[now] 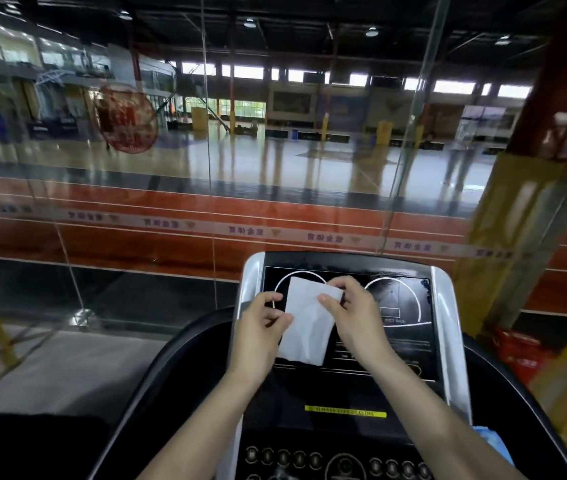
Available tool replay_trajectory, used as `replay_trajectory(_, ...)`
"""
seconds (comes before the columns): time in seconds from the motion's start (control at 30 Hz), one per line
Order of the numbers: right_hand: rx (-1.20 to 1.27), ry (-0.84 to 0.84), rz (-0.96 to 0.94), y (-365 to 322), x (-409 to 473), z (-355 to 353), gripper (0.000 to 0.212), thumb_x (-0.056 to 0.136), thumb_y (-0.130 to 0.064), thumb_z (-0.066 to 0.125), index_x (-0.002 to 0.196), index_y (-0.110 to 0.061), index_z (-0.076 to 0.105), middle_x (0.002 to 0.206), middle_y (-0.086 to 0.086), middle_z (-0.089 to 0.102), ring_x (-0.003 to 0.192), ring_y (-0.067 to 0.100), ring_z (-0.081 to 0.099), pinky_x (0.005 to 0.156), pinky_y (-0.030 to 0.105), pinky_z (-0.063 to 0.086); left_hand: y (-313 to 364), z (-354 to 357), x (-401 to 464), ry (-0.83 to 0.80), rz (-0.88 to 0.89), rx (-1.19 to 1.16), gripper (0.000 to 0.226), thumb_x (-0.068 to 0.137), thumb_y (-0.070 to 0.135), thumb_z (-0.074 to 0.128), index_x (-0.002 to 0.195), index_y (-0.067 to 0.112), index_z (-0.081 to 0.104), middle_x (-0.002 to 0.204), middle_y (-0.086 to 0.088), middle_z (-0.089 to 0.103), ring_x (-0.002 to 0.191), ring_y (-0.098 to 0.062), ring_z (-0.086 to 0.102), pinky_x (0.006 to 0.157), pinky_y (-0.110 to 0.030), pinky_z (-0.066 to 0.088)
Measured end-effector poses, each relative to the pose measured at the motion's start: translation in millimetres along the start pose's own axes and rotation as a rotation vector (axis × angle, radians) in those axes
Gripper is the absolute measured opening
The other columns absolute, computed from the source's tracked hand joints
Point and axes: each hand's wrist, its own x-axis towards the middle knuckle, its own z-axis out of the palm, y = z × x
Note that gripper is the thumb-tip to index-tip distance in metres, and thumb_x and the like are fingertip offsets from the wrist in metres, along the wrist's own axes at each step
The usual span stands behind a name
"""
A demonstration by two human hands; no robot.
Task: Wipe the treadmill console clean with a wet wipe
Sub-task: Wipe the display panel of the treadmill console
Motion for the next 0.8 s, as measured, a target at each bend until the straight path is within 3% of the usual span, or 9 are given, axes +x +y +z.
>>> replay_trajectory(0.07,0.085,0.08,0.076,-1.3,2.4,3.4,0.031,0.092,-0.026,0.078,0.096,-0.038,0.05,0.076,0.016,0.063,0.068,0.037,0.054,0.064,0.05,0.048,3.5,-3.6,4.7,-0.041,0.002,-0.083,0.023,0.093,0.011,0.075,0.108,0.024,0.064,0.078,-0.006,0.072,0.083,-0.021,0.068,0.073,-0.014,0.049)
replay_trajectory(0.13,0.172,0.117,0.137,-0.1,2.1,3.2,0.035,0.09,-0.026,0.079,0.09,-0.035,0.044,0.067,0.01,0.049,0.061,0.025,0.043,0.061,0.043,0.039,7.4,-6.7,5.7,-0.084,0.001,-0.173,0.019,0.093,0.005,0.073,0.106,0.017,0.065,0.073,-0.004,0.069,0.081,-0.019,0.066,0.084,-0.02,0.049)
replay_trajectory(0.23,0.211,0.072,0.129,0.5,-2.2,2.7,0.024,0.093,-0.021,0.076,0.086,-0.029,0.055,0.07,0.002,0.06,0.065,0.022,0.055,0.065,0.039,0.043,11.9,-10.5,7.4,-0.104,0.02,-0.205,0.016,0.095,0.004,0.071,0.103,0.017,0.072,0.083,-0.001,0.073,0.085,-0.01,0.067,0.083,-0.02,0.05)
replay_trajectory(0.3,0.245,-0.016,0.166,-4.2,-8.6,4.0,0.014,0.095,-0.02,0.076,0.098,-0.027,0.064,0.087,-0.003,0.076,0.08,0.016,0.07,0.074,0.038,0.053,14.7,-11.1,10.3,-0.082,0.029,-0.234,0.017,0.095,0.002,0.069,0.102,0.016,0.076,0.097,0.001,0.078,0.094,-0.008,0.07,0.082,-0.016,0.051)
replay_trajectory(0.37,0.287,-0.127,0.24,-5.5,-14.0,6.0,0.023,0.091,-0.02,0.08,0.108,-0.028,0.066,0.103,-0.001,0.078,0.092,0.016,0.073,0.082,0.036,0.054,17.3,-10.8,13.8,-0.037,0.021,-0.282,0.017,0.096,0.002,0.069,0.101,0.016,0.078,0.104,0.003,0.079,0.102,-0.009,0.072,0.085,-0.018,0.053)
replay_trajectory(0.47,0.412,-0.273,0.323,-6.4,-19.3,7.6,0.032,0.087,-0.018,0.083,0.113,-0.027,0.066,0.103,0.001,0.078,0.094,0.013,0.072,0.085,0.035,0.05,20.7,-11.3,17.5,-0.002,0.0,-0.313,0.018,0.097,0.004,0.068,0.102,0.018,0.079,0.105,0.001,0.079,0.102,-0.015,0.073,0.085,-0.025,0.056)
replay_trajectory(0.57,0.466,-0.235,0.304,-9.9,-19.0,6.2,0.033,0.087,-0.01,0.082,0.114,-0.021,0.067,0.099,0.006,0.078,0.092,0.016,0.071,0.078,0.028,0.051,25.3,-15.0,19.1,-0.012,-0.005,-0.293,0.019,0.097,0.006,0.069,0.105,0.02,0.079,0.103,0.002,0.079,0.1,-0.014,0.073,0.083,-0.024,0.058)
replay_trajectory(0.7,0.244,-0.161,0.192,-8.3,-14.6,0.8,0.037,0.082,-0.011,0.087,0.112,-0.029,0.072,0.1,0.004,0.074,0.09,0.019,0.069,0.08,0.026,0.054,23.4,-19.5,20.5,-0.056,0.053,-0.13,0.024,0.092,0.008,0.076,0.108,0.025,0.08,0.097,0.007,0.079,0.095,-0.007,0.073,0.085,-0.02,0.056)
replay_trajectory(0.8,0.028,-0.146,0.068,-4.0,-11.6,-2.8,0.025,0.083,-0.02,0.086,0.099,-0.036,0.076,0.095,-0.002,0.07,0.087,0.015,0.066,0.082,0.029,0.053,22.6,-20.2,19.6,-0.068,0.123,0.031,0.016,0.091,0.016,0.079,0.102,0.028,0.081,0.09,0.015,0.077,0.089,-0.001,0.069,0.081,-0.015,0.051)
